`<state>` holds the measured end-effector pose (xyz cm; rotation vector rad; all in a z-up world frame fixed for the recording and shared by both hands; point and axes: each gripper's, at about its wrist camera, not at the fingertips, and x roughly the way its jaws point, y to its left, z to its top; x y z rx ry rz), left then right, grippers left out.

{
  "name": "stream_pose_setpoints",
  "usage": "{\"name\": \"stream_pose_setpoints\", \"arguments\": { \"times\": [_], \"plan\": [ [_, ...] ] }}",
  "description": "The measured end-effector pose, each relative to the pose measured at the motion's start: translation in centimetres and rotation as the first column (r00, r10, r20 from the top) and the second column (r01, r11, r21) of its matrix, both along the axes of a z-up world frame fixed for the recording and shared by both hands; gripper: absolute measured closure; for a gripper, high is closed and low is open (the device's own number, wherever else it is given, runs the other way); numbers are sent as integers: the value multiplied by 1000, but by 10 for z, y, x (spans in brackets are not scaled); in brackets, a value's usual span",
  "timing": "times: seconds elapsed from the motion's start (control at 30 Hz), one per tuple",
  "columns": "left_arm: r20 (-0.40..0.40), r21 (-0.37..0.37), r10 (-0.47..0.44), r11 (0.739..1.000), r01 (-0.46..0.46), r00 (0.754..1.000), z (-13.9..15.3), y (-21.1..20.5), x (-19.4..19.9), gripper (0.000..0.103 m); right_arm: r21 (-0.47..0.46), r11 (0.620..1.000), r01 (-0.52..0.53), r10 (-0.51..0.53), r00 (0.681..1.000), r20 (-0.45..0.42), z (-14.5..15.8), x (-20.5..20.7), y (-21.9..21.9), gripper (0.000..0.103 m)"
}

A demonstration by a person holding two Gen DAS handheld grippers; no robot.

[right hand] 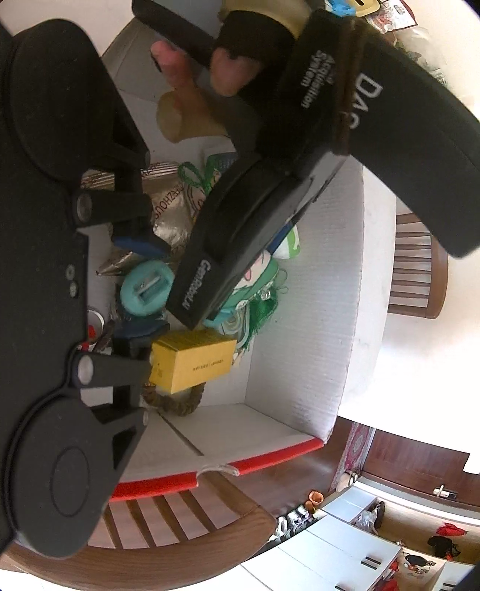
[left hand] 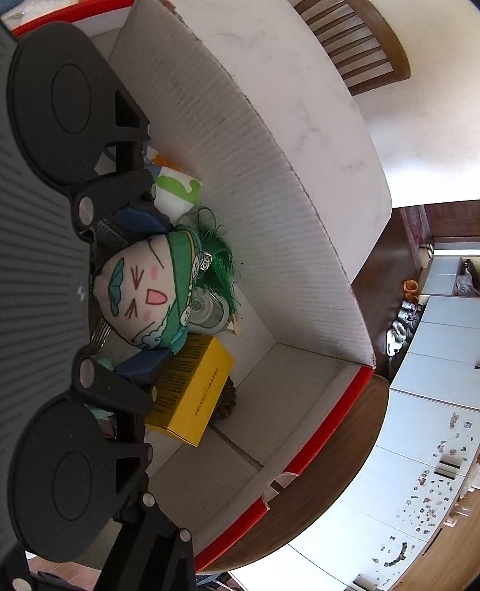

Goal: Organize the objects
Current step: 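Lower plush and sharpener into the box and open both tools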

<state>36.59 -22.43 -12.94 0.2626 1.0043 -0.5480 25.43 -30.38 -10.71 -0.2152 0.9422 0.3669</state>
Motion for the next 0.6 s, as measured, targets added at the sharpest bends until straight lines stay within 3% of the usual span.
{"name": "stream_pose_setpoints", "arguments": {
  "times": [0.23,0.6],
  "plan": [
    [29,-28,8,1000,-7,1000,11,5,-13,28,16,1000,13,-13,1000,20,9,-9,-9,59],
    [115,-90,27,996,-17,993,48,27,-34,27,69,996,51,-55,998,44,29,-24,-22,51]
  ]
}}
